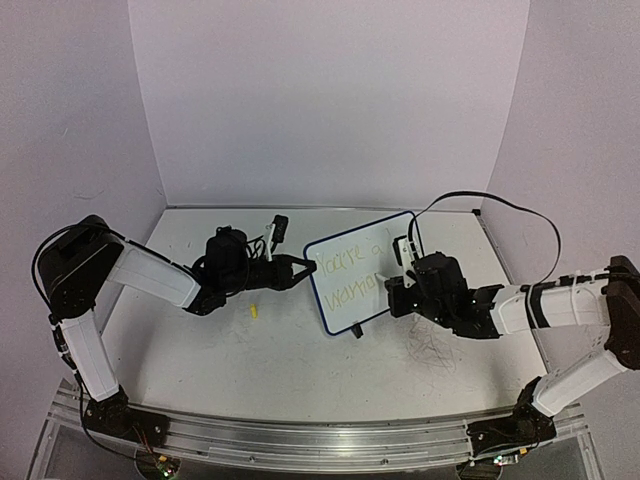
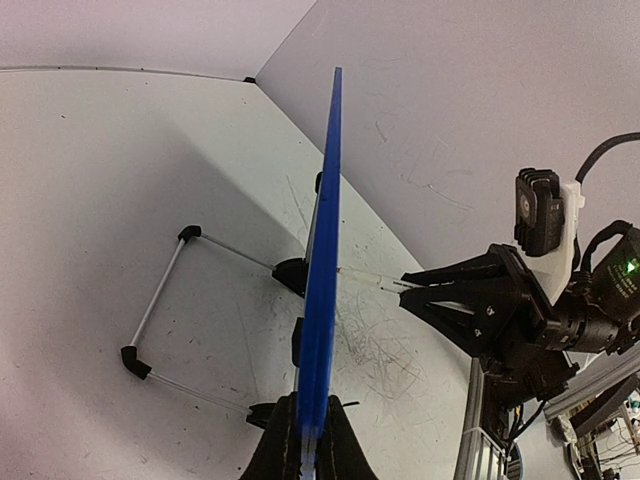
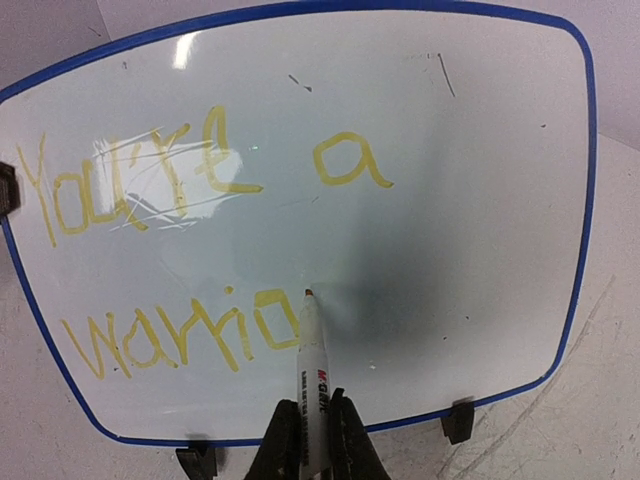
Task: Write a sentence on the whiteboard
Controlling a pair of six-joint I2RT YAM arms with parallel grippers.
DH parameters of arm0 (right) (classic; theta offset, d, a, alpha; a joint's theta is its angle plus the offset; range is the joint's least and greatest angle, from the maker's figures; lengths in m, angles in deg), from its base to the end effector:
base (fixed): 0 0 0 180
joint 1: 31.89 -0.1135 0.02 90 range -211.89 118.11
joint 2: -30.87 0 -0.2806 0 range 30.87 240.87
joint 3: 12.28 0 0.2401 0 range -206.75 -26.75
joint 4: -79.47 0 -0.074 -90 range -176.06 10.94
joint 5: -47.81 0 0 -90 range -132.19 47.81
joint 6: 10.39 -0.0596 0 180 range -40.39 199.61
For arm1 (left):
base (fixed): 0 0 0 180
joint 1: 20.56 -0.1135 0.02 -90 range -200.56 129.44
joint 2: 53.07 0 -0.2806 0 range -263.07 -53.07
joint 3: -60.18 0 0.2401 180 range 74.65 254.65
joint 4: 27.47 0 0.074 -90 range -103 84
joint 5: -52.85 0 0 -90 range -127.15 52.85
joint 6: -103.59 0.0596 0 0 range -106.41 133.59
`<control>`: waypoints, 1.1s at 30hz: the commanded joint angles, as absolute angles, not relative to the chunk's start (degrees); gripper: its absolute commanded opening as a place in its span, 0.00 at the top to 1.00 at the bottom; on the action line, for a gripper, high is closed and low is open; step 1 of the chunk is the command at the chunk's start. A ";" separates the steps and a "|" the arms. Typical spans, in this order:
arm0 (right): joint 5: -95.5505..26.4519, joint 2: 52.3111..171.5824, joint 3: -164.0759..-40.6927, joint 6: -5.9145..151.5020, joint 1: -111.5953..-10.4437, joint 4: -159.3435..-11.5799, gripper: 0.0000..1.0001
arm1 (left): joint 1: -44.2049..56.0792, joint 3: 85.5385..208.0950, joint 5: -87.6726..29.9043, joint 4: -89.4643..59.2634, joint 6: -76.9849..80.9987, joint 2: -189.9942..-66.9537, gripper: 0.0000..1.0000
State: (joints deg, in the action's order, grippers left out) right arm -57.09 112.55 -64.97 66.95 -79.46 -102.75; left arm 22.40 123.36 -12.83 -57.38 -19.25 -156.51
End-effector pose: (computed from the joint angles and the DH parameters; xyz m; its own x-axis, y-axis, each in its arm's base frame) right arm 0.2184 0.2162 0.2155 -0.4189 -0.1443 -0.8965 -0.4782 0.8743 0.0827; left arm 0.2721 -0.2869 0.2082 -0.6080 -0.1091 -0.7864 0.6996 0.3947 -0.5956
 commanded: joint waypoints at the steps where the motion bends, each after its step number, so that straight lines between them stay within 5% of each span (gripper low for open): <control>1: -57.09 114.08 -67.39 67.59 -79.05 -104.96 1.00 | 22.33 124.43 -11.77 -55.84 -19.07 -154.91 1.00; 33: -54.20 113.66 -61.60 62.84 -79.16 -102.26 1.00 | 22.33 124.21 -11.70 -55.87 -19.09 -154.49 1.00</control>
